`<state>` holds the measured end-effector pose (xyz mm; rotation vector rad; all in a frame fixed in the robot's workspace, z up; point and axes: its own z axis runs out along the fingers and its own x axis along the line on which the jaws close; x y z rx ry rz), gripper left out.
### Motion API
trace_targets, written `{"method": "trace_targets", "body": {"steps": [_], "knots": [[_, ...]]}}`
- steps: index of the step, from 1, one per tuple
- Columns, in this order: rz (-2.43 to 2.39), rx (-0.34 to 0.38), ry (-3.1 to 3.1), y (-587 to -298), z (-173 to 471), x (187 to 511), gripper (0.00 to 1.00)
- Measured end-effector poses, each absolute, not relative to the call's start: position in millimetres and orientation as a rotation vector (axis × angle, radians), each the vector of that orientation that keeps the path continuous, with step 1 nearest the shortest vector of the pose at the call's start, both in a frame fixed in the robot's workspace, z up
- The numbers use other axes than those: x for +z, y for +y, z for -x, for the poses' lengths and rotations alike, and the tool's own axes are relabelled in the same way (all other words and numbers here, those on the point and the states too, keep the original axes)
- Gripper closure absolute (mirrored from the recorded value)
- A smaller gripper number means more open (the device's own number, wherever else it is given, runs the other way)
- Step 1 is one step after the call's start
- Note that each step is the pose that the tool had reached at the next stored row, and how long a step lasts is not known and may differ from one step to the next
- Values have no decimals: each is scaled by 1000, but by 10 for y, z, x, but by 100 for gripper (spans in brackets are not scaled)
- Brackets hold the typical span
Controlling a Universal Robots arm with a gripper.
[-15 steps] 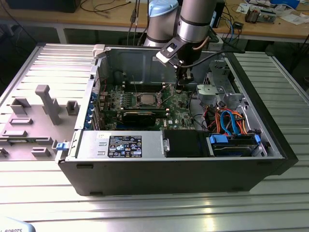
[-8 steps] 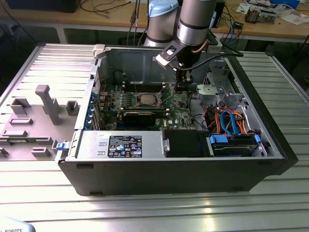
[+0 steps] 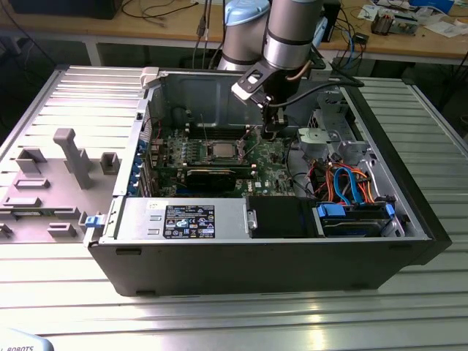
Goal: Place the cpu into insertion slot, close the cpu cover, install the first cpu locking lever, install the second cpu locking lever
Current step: 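Close the cpu cover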
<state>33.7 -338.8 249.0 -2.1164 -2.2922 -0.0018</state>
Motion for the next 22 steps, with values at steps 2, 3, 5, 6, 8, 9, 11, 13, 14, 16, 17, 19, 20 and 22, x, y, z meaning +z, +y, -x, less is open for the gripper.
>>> {"method": "trace_targets", "body": {"steps": [2, 3, 5, 6, 8, 9, 11, 13, 14, 16, 17, 19, 20, 22], "knots": [[2116, -2, -2292, -3388, -332, 2490, 89], [2116, -2, -2292, -3388, -332, 2490, 89], [2116, -2, -2292, -3388, -331, 2490, 89], [2116, -2, -2292, -3388, -331, 2490, 89], [2116, -2, -2292, -3388, -329, 2490, 89], [2117, -2, -2292, -3388, -325, 2490, 89], [2116, -2, -2292, -3388, -316, 2490, 89], [2116, -2, -2292, -3388, -305, 2490, 89], [2116, -2, -2292, -3388, -297, 2490, 89], [2116, -2, -2292, -3388, -286, 2490, 89], [2116, -2, -2292, -3388, -281, 2490, 89], [2116, -2, -2292, -3388, -274, 2490, 89], [2116, -2, -2292, -3388, -271, 2490, 89], [2116, -2, -2292, -3388, -270, 2490, 89]]}}
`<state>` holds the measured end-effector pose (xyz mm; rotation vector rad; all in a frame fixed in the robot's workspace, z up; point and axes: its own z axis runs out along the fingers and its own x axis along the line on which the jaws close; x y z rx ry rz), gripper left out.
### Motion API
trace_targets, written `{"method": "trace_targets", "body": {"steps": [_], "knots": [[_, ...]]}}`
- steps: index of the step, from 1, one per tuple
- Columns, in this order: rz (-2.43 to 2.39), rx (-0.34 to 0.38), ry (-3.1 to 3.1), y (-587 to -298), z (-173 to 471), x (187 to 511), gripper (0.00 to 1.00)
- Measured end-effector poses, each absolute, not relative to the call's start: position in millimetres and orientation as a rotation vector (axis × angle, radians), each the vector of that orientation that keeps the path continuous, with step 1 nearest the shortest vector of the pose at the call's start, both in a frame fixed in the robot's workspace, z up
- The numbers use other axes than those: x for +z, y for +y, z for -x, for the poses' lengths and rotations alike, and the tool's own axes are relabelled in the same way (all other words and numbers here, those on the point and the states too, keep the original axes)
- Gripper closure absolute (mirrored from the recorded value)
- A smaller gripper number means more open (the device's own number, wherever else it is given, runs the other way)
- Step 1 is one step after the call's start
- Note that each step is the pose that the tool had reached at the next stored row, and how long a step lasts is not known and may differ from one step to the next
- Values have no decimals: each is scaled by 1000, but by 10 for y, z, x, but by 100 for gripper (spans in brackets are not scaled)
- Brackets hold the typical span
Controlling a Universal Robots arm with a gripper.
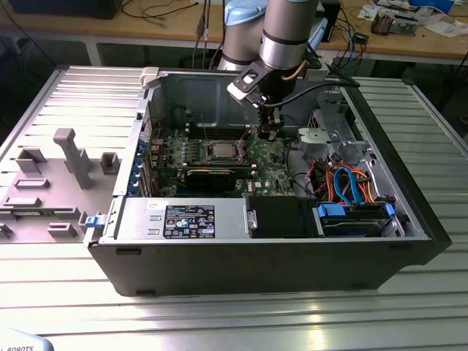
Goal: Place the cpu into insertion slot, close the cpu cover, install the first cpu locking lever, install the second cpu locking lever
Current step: 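Close the cpu cover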
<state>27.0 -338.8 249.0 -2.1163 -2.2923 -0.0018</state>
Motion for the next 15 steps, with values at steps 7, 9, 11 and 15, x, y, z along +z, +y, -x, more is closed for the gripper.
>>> {"method": "trace_targets", "body": {"steps": [7, 9, 11, 15], "knots": [[2116, -2, -2292, -3388, -253, 2489, 89], [2116, -2, -2292, -3388, -243, 2489, 89], [2116, -2, -2292, -3388, -242, 2488, 89], [2116, -2, -2292, -3388, -230, 2488, 89]]}}
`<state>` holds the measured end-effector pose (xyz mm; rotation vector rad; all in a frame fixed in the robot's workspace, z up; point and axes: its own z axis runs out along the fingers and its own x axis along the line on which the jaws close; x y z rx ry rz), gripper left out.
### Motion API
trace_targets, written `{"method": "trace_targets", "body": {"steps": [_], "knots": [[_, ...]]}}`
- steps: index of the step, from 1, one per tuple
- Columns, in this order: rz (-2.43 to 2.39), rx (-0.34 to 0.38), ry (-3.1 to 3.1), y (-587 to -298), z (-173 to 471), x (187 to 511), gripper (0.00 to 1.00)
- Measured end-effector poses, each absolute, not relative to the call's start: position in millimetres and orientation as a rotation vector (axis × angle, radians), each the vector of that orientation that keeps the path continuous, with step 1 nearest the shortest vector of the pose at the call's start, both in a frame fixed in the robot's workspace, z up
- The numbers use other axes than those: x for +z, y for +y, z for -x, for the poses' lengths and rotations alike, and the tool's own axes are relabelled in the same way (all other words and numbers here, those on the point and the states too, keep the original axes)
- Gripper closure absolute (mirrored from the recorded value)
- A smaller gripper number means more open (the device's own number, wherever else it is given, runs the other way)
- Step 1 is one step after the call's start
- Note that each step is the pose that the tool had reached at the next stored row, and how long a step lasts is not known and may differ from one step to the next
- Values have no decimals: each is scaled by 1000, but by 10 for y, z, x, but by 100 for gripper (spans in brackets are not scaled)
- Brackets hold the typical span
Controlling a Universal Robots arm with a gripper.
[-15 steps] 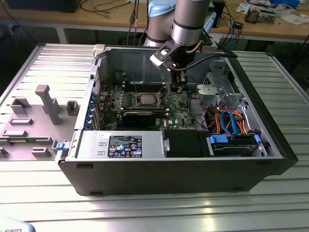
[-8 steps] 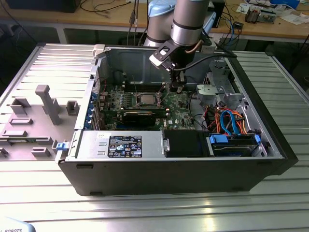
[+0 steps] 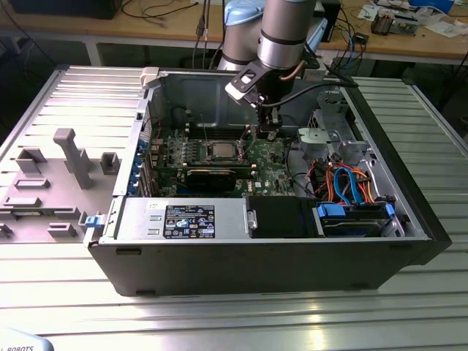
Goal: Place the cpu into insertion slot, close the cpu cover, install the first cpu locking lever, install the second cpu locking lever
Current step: 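Close the cpu cover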
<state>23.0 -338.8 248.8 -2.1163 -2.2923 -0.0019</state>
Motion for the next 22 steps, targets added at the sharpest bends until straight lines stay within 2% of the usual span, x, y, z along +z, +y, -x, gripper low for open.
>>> {"method": "trace_targets", "body": {"steps": [22], "knots": [[2116, -3, -2292, -3389, -160, 2501, 89]]}}
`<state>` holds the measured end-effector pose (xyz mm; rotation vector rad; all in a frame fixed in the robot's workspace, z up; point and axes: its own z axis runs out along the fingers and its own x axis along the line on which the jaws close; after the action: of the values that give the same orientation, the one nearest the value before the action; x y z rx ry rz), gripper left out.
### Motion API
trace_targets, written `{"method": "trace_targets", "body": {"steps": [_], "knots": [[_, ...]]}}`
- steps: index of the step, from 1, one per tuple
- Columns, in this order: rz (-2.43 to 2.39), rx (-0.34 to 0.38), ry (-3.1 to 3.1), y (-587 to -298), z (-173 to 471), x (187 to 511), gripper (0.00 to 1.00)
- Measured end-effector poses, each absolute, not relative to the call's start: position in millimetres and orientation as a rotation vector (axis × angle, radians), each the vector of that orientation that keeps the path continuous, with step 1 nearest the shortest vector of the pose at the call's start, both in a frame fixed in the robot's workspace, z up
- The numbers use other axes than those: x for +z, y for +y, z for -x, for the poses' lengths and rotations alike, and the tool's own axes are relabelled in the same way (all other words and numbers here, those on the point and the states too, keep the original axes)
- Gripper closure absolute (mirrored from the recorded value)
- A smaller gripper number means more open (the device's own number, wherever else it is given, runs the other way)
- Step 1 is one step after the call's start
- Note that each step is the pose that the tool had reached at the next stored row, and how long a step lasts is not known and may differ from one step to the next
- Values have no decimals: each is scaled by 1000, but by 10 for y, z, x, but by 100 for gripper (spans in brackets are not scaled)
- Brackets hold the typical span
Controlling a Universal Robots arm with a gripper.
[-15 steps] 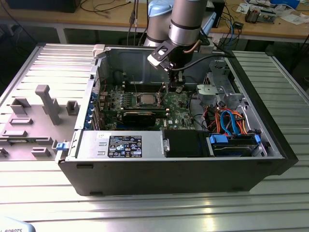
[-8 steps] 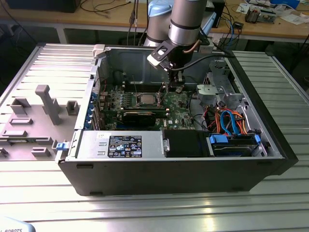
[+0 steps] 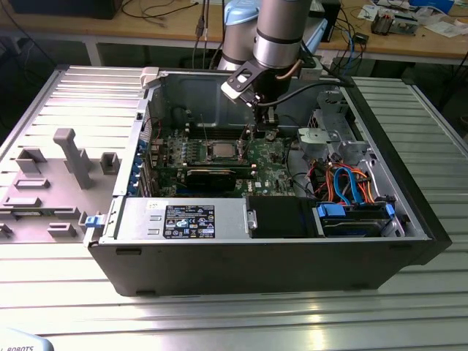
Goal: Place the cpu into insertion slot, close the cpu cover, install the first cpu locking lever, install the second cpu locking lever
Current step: 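Close the cpu cover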
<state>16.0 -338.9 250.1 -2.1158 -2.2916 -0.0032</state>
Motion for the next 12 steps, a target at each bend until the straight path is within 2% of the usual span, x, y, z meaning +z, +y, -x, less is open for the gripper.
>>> {"method": "trace_targets", "body": {"steps": [12], "knots": [[2116, -3, -2292, -3388, -146, 2501, 89]]}}
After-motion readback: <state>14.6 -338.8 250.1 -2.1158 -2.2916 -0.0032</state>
